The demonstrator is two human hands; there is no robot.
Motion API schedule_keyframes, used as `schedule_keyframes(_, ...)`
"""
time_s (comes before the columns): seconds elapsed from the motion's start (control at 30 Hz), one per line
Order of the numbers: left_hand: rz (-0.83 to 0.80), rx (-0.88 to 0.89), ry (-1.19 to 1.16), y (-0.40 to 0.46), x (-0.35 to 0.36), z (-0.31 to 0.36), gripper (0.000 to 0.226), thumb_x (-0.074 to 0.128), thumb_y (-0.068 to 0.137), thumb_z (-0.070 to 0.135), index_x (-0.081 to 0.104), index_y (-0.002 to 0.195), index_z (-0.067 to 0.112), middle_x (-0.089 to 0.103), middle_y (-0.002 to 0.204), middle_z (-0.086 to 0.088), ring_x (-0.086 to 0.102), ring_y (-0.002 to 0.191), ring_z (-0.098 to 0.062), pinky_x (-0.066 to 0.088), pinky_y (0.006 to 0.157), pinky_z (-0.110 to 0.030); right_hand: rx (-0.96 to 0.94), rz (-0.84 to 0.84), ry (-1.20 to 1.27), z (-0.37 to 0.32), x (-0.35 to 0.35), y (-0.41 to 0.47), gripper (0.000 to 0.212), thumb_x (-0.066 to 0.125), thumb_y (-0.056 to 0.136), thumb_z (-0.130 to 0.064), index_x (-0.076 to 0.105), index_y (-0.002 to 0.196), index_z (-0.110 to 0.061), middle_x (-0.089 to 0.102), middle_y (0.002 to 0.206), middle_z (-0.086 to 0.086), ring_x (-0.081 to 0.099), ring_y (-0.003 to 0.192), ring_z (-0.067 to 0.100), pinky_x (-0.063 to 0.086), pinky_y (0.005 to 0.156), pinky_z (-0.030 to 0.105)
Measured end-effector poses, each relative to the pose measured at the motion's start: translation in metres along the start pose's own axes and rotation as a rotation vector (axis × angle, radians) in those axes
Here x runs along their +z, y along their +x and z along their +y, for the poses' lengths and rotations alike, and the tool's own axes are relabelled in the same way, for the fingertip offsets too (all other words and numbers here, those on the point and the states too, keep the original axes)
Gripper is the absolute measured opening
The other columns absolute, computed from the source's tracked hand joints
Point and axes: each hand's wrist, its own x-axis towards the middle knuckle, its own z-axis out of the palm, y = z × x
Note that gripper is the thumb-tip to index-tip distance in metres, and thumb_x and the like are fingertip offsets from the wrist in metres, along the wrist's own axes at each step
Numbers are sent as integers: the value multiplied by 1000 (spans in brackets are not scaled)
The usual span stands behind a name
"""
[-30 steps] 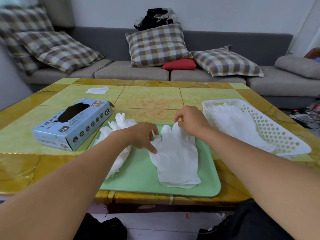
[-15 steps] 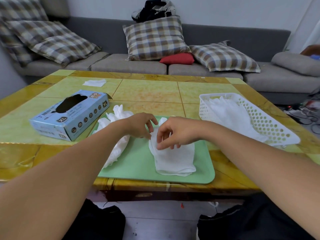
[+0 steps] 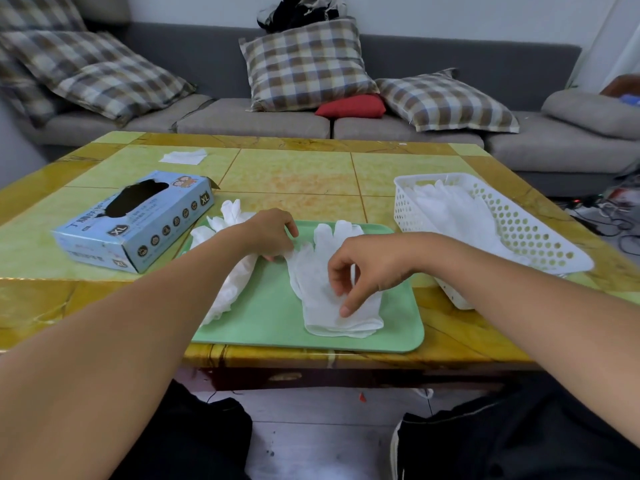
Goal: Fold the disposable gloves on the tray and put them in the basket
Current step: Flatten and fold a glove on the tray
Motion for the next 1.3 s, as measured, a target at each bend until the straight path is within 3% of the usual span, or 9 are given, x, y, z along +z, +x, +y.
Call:
schedule_keyframes(0.17,-179,362,85,-38,-12,39,14,80,82,40,72,89,31,68,86,13,61,75,-2,46,65,-13,56,-109,-1,7,5,-18,30,87,77,-40,71,88,-17,75,93,4,67,72,7,57,65,25)
schedule_keyframes(0.27,-516,337,243,-59,0,58,29,80,75,56,73,89,32,73,88,18,67,84,-3,54,80,-22,36,-68,-111,5,21,-14,29,86,77,-43,70,85,-19,73,84,-1,67,76,14,58,71,33)
schedule_keyframes(0.5,-603,278,421,-68,10,59,47,88,65,56,66,100,34,64,94,17,59,83,3,45,74,-20,-41,-30,-150,11,26,-9,12,75,87,-22,66,82,-15,64,73,-8,58,66,7,49,66,25)
schedule_keyframes(0.7,-280,449,159,-59,-3,55,34,84,73,41,65,100,30,65,91,11,60,81,-8,51,75,-33,-70,27,694,30,-4,-22,5,69,86,-5,65,83,-4,62,72,2,58,64,9,45,61,23)
schedule_keyframes(0.77,-196,461,-205,-58,-18,58,20,81,82,28,72,96,16,71,87,3,63,76,-10,50,72,-33,-116,76,931,32,-16,-24,41,75,69,-15,60,104,0,56,78,7,54,67,13,44,60,22)
schedule_keyframes(0.87,-150,445,-795,-64,-42,74,18,71,88,16,73,104,7,75,99,-6,70,90,-17,55,79,-27,-272,206,1279,30,-37,-27,98,81,59,-34,47,140,8,53,117,17,52,97,29,42,87,34)
schedule_keyframes(1.0,60,341,-1119,-67,-63,108,12,64,95,16,74,100,13,76,95,-5,72,85,-19,58,74,-29,-500,356,1319,14,-55,-36,115,71,67,-78,39,154,-10,35,160,19,32,148,38,17,124,54)
schedule_keyframes(1.1,252,233,-1119,-66,-65,123,17,63,96,16,74,107,8,77,95,-8,74,85,-20,59,70,-29,-400,530,1220,0,-46,-37,108,78,67,-70,45,151,-11,47,153,18,41,144,38,30,119,55)
schedule_keyframes(1.3,221,270,-1117,-71,-68,132,21,64,96,12,70,116,8,77,102,-12,75,92,-26,61,74,-33,-190,913,1301,-22,-55,-46,34,67,97,-24,70,120,1,73,117,19,69,111,36,52,100,48)
